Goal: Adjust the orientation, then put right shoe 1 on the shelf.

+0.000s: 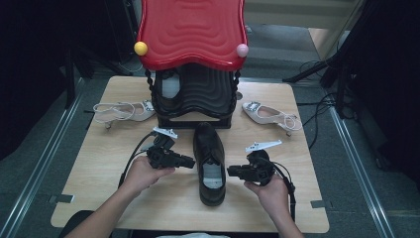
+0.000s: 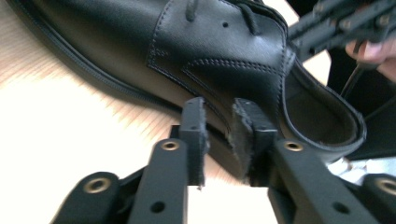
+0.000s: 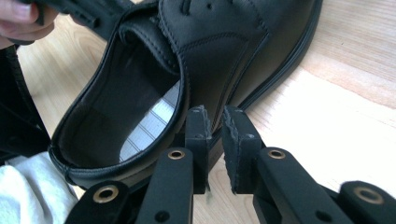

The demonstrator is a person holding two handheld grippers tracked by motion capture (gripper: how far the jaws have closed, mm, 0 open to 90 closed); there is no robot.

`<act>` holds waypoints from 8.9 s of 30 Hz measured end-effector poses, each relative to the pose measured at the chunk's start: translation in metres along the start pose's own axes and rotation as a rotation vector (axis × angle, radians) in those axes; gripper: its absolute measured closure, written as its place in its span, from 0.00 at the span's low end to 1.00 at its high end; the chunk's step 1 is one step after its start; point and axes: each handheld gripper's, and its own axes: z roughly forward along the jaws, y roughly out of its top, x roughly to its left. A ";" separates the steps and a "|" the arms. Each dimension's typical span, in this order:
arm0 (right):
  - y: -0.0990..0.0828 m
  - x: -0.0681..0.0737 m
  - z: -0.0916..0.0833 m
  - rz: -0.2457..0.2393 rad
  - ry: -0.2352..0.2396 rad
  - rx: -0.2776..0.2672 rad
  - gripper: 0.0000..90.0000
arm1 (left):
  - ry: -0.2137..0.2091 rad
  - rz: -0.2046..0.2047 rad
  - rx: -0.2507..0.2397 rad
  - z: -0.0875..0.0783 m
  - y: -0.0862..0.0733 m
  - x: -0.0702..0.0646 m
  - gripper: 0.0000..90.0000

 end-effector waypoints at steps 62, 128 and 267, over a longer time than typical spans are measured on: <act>0.044 0.073 0.079 0.009 -0.055 0.222 0.66 | 0.129 0.199 -0.263 -0.158 0.204 -0.040 0.86; 0.104 0.058 -0.049 0.003 0.061 -0.022 0.98 | 0.287 0.166 -0.194 -0.135 0.260 -0.017 0.99; 0.138 0.054 0.004 -0.065 -0.025 -0.318 1.00 | 0.261 0.144 -0.200 -0.136 0.259 -0.013 0.99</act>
